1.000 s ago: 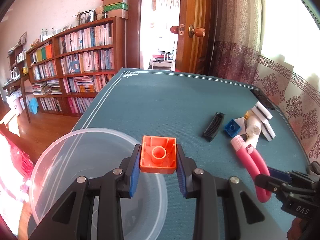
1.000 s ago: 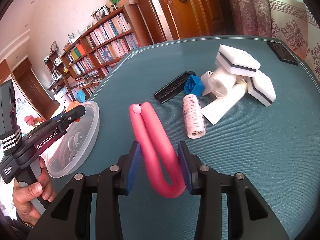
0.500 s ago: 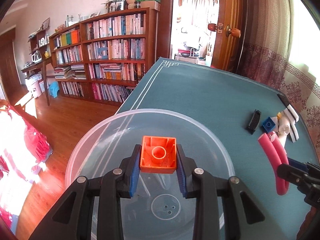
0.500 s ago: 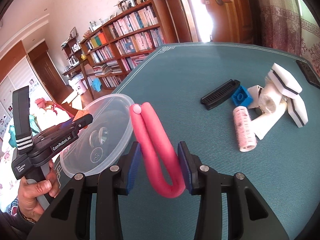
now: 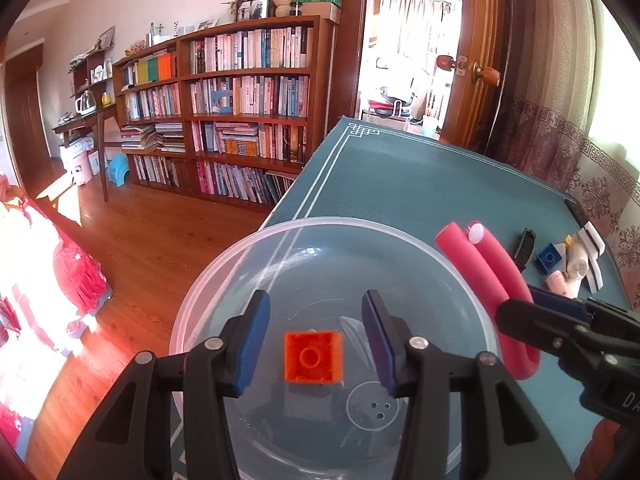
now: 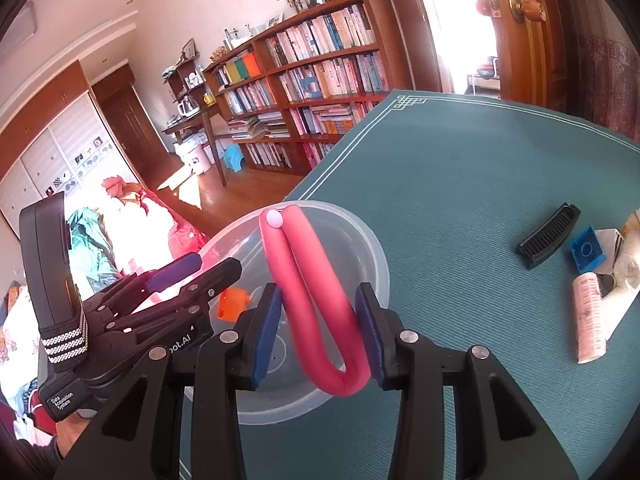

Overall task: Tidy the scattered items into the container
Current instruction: 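Lower the pink foam roller into the clear bowl and open the right gripper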

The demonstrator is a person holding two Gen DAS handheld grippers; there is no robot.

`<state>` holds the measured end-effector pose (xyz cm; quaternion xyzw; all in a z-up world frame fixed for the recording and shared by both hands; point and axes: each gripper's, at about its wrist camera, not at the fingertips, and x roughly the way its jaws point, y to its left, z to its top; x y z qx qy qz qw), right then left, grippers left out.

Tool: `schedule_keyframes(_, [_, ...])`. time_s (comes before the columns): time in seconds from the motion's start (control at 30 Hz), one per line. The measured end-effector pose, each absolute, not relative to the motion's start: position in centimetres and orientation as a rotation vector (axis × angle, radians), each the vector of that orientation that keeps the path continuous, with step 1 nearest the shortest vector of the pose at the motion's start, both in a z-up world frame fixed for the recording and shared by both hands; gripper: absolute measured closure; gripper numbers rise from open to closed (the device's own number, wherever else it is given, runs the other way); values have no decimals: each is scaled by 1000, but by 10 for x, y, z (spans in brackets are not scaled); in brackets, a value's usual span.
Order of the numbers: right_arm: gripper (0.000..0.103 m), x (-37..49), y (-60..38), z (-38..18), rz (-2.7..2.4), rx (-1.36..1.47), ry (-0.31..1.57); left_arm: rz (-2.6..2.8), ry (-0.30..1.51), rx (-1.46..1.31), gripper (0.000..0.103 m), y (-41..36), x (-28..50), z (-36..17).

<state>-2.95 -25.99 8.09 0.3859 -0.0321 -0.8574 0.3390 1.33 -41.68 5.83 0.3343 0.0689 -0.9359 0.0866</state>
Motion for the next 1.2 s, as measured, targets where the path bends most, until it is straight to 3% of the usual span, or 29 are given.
schedule_keyframes(0.23, [60,-37,-277,79,-2222,1019,-79,-2770,215,981,42,-429,18,60])
schedule_keyframes(0.43, [58,-42,-283,72,-2235,1058,-73,-2758,221,950,29,-436,20,63])
schedule_keyframes(0.53, [49,-44,-282,68,-2246,1077,-66,-2752,224,945,24,-438,21,63])
schedule_keyframes(1.2, [47,-17,-225,57,-2406,1059,-31,-2772,184,1035,18,-416,14,51])
